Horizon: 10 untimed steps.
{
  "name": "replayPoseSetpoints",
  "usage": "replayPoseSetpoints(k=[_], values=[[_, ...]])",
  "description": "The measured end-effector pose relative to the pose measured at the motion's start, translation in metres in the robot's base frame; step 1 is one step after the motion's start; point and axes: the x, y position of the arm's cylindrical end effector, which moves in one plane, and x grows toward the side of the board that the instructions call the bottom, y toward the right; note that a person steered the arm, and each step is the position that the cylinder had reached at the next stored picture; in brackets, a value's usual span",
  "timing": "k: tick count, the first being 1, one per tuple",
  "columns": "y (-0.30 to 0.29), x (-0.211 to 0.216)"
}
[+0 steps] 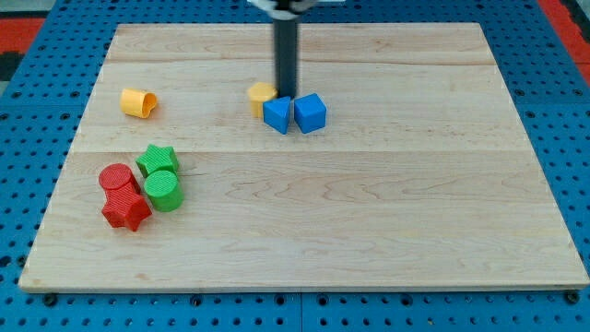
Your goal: Move the yellow hexagon right to the yellow heart
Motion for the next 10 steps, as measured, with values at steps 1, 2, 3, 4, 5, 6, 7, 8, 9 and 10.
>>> replayPoseSetpoints(k=[1, 2, 3, 4, 5, 6, 7, 8, 9, 10], values=[[-0.075, 0.002], [0.009, -0.001], [-0.006, 0.042], [-0.059, 0.041], [-0.108, 0.035], [-0.108, 0.034], [-0.107, 0.034], [-0.103, 0.034], [-0.099, 0.034], [-0.099, 0.034]])
